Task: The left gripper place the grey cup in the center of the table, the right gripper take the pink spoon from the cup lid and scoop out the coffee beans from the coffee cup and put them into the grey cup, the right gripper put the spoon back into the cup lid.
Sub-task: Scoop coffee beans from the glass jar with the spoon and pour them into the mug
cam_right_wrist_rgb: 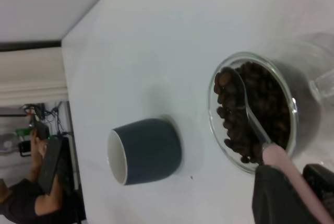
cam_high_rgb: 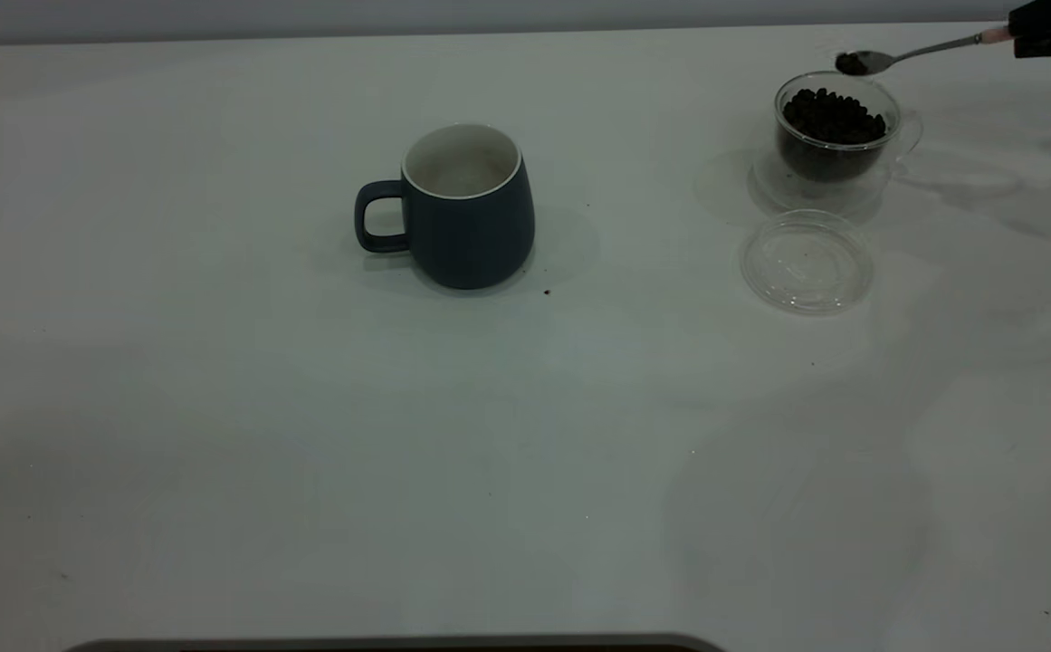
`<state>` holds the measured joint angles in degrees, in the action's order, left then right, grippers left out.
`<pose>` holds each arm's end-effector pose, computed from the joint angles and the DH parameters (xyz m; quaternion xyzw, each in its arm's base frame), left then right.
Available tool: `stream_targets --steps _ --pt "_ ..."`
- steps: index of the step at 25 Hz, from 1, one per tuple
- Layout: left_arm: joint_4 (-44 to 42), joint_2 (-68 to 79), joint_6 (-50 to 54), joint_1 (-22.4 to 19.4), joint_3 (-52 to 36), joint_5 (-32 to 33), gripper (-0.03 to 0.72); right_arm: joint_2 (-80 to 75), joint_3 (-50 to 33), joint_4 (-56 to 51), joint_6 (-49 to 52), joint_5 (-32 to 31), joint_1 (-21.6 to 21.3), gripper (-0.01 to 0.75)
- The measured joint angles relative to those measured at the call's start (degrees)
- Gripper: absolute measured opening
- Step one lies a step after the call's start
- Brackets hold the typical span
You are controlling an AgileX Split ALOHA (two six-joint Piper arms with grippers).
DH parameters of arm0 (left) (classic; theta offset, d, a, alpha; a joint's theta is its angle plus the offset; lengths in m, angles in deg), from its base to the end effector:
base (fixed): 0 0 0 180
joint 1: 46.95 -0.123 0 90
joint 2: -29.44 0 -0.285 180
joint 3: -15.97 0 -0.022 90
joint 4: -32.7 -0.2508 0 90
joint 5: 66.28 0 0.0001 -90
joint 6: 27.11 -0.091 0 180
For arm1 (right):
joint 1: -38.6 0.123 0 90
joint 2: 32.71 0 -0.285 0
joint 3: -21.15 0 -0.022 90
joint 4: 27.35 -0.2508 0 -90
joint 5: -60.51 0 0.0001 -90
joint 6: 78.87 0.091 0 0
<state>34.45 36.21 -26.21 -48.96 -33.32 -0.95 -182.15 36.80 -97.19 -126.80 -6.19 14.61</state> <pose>-0.0095 -0.0029 0.2674 -0.0209 0.8717 -0.0105 0.4895 0.4409 -0.1103 0.0646 0.1421 0.8549 0.4718 0.1621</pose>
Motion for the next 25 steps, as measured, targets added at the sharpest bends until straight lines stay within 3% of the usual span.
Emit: stream_targets --steps 15,25 --pt "0.0 0.0 0.0 0.0 0.0 0.0 0.567 0.0 0.0 -2.85 0.68 0.0 5.42 0.1" --pt "0.0 0.0 -0.05 0.0 0.0 0.0 0.567 0.0 0.0 -5.06 1.28 0.0 11.67 0.1"
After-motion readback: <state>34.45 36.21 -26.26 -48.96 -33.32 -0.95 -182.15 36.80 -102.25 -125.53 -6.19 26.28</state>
